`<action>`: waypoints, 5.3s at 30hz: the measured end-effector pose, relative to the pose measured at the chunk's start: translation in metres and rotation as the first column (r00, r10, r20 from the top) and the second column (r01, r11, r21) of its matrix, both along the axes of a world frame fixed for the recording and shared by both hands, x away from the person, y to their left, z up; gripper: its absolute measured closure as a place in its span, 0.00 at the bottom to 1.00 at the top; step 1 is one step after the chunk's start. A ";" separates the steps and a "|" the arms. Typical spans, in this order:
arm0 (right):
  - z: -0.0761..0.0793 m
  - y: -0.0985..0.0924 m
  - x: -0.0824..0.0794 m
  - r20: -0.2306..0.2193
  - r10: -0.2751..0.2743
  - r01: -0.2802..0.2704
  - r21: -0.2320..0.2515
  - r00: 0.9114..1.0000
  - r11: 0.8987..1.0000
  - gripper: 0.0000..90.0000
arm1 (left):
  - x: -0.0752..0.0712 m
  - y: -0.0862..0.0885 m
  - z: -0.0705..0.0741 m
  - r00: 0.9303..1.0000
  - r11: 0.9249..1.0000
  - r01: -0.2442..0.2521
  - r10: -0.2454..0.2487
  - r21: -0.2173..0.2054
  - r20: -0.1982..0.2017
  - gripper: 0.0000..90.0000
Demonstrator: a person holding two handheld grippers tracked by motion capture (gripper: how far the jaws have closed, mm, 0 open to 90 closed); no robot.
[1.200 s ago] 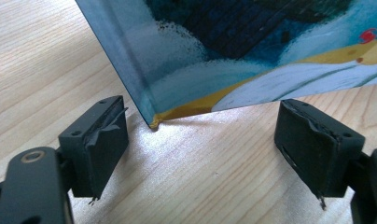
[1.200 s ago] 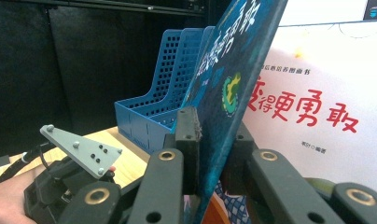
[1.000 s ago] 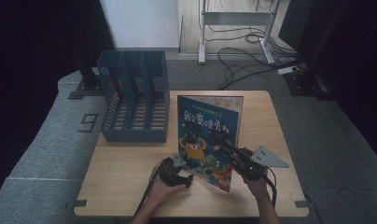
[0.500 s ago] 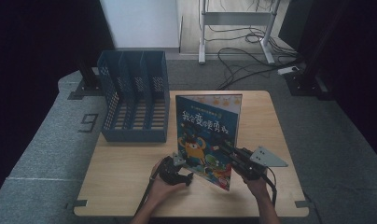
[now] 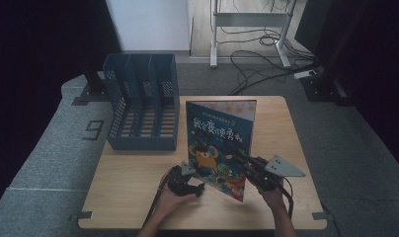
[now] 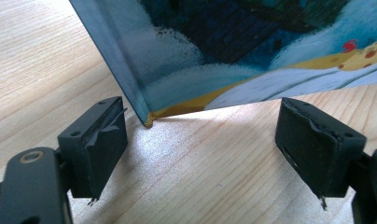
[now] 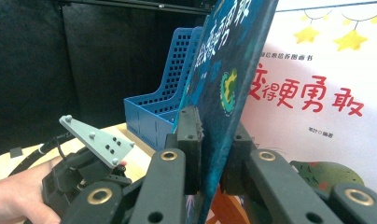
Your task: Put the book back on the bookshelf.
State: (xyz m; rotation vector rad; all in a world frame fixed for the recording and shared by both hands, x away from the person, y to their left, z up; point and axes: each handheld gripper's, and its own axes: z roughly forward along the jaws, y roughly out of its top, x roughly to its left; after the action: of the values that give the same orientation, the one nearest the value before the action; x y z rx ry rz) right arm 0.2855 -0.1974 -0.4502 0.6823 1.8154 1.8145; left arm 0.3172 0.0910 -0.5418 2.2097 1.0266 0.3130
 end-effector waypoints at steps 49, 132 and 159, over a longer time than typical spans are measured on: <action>-0.008 -0.012 -0.005 -0.042 0.003 -0.004 -0.025 0.999 1.000 0.85 | 0.012 0.015 0.080 0.975 0.977 0.071 -0.026 -0.203 0.219 0.22; -0.027 -0.028 0.006 -0.088 -0.045 0.039 -0.068 0.995 0.997 0.75 | 0.016 0.026 0.105 0.939 0.947 0.161 -0.060 -0.278 0.340 0.26; -0.039 -0.030 0.015 -0.127 -0.106 0.098 -0.073 0.986 0.993 0.65 | 0.008 0.026 0.109 0.921 0.936 0.201 -0.080 -0.289 0.381 0.33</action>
State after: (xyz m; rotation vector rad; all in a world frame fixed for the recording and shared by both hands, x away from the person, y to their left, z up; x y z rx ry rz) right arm 0.3007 -0.2275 -0.4895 0.8706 1.8789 1.6705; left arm 0.3256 0.1171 -0.4328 1.8281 0.6556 0.4358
